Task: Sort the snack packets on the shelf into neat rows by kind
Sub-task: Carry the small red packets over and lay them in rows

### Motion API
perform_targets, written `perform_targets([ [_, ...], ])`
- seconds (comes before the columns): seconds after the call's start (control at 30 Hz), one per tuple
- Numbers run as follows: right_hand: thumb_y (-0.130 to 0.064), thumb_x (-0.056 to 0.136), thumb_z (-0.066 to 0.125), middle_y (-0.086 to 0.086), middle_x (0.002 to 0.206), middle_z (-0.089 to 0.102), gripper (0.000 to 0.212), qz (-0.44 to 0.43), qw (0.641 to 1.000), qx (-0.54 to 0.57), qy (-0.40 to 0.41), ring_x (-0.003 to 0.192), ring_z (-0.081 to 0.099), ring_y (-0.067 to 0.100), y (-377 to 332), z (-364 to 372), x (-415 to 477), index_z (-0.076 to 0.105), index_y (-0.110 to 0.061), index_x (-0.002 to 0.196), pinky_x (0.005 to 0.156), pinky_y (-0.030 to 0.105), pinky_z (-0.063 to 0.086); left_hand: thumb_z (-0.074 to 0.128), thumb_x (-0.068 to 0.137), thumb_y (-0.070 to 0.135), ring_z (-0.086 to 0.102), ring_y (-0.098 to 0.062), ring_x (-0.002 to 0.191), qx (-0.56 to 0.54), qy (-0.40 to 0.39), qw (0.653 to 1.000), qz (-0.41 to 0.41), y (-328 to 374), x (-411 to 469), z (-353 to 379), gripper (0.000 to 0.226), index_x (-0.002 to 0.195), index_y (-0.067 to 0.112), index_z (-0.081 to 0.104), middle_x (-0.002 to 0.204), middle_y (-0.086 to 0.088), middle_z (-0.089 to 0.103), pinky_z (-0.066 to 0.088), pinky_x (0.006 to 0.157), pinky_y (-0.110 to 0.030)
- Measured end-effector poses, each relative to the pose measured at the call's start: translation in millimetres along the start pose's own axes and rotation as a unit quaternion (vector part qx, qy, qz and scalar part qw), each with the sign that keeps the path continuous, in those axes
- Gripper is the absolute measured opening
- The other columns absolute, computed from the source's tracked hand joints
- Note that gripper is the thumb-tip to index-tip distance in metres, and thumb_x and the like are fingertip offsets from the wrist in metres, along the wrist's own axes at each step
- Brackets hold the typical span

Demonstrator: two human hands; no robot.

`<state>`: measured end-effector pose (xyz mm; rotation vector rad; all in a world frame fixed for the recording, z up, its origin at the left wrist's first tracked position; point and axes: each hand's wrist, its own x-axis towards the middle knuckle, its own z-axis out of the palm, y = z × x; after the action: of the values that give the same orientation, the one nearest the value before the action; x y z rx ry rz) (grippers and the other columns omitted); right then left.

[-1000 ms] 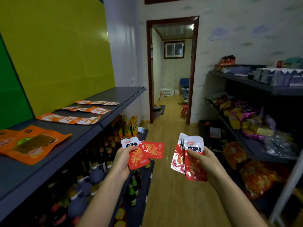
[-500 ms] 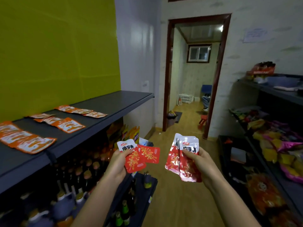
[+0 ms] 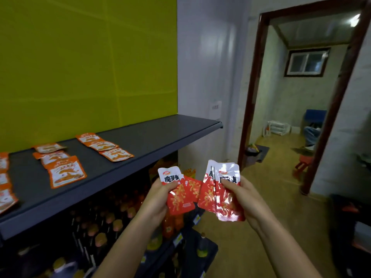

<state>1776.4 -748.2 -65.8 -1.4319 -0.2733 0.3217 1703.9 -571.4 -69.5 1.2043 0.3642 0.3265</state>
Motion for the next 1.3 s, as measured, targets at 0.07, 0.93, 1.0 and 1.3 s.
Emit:
perform_targets([
  [0.07, -0.013, 0.091, 0.056, 0.004, 0.078, 0.071, 0.023, -0.015, 0.999, -0.011, -0.029, 0.054, 0.067, 0.008, -10.7, 8.8, 36.3, 0.059, -0.009, 0.113, 0.052, 0.021, 0.053, 0.047, 0.093, 0.005, 0.066, -0.017, 0.074, 0.015, -0.002, 0.999, 0.042, 12.2, 22.7, 8.8, 0.017, 0.099, 0.015, 0.059, 0.088, -0.007, 0.069, 0.054, 0.067, -0.03],
  [0.93, -0.024, 0.088, 0.062, 0.002, 0.1, 0.073, 0.012, -0.143, 0.894, -0.076, -0.418, 0.094, 0.07, 0.021, -46.5, 191.3, 296.9, 0.065, -0.031, 0.097, 0.089, 0.044, 0.054, 0.059, 0.086, 0.004, 0.069, -0.014, 0.071, 0.011, 0.345, 0.913, 0.219, 96.8, 188.1, -30.3, 0.019, 0.097, 0.018, 0.062, 0.085, -0.002, 0.073, 0.057, 0.07, -0.032],
  [1.0, -0.024, 0.088, 0.062, 0.003, 0.101, 0.072, 0.015, -0.144, 0.891, -0.067, -0.425, 0.094, 0.069, 0.022, -44.7, 202.3, 307.3, 0.064, -0.027, 0.103, 0.088, 0.045, 0.055, 0.06, 0.086, 0.004, 0.069, -0.016, 0.075, 0.016, 0.377, 0.899, 0.222, 99.1, 191.7, -34.4, 0.025, 0.108, 0.015, 0.06, 0.094, -0.006, 0.072, 0.058, 0.07, -0.032],
  [1.3, -0.018, 0.09, 0.051, 0.006, 0.087, 0.064, 0.006, -0.099, 0.91, -0.068, -0.397, 0.079, 0.063, 0.022, -53.9, 267.9, 375.3, 0.057, -0.02, 0.089, 0.07, 0.033, 0.05, 0.058, 0.087, 0.002, 0.069, -0.014, 0.07, 0.062, 0.493, 0.837, 0.227, 131.6, 170.4, -75.0, 0.021, 0.104, 0.014, 0.057, 0.1, -0.01, 0.068, 0.057, 0.061, -0.03],
])
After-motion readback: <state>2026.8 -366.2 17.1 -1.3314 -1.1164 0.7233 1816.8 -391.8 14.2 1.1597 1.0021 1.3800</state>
